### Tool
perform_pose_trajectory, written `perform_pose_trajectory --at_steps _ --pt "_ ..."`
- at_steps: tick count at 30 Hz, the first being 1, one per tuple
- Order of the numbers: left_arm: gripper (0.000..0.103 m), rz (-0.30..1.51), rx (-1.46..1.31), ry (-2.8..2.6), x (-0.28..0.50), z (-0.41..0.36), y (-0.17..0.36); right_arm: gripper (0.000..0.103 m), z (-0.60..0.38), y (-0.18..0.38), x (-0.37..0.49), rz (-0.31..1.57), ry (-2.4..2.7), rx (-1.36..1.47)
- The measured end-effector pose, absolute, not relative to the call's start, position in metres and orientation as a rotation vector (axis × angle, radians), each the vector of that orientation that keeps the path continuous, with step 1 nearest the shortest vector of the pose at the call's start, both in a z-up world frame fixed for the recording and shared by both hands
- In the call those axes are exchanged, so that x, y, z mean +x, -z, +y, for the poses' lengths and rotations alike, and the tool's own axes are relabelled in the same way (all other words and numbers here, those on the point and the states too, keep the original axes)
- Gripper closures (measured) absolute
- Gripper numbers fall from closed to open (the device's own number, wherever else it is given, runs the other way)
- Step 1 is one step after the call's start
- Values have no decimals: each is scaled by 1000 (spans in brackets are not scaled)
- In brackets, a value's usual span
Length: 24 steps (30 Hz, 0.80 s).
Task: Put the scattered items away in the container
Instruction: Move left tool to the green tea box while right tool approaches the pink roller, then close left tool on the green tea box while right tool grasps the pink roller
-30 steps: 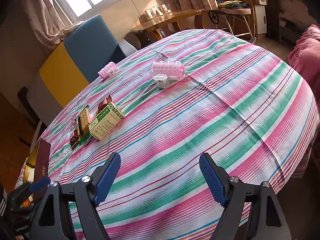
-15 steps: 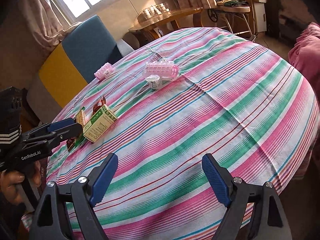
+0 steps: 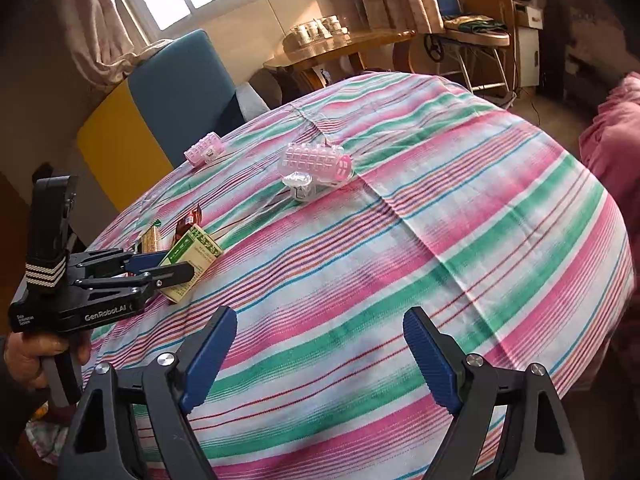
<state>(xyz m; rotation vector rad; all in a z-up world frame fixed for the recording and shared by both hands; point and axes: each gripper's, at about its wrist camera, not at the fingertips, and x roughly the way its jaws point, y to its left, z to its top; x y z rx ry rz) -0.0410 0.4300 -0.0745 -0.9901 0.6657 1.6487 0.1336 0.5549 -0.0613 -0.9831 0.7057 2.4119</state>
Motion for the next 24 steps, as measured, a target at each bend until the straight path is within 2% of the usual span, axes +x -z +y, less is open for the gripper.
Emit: perform_pose_trajectory --at_steps 8,16,17,18,19,24 --pt "72 538 -1054 -1686 -16 380 69 16 608 43 52 450 -2510 -1070" --pt "72 408 -1157 -1762 -16 324 70 14 641 62 -14 439 -2474 -1280" --pt "72 397 -1166 -1770 -17 318 70 15 640 66 -17 453 -2475 -1310" --pt "72 386 -1175 -1777 -19 312 71 23 637 69 -18 450 -2471 -1335" --pt "72 375 -1186 -1780 -19 307 71 36 632 71 -17 441 -2468 -1352" --pt "72 333 -1212 -1802 -19 288 70 37 600 71 0 423 -2493 -1371"
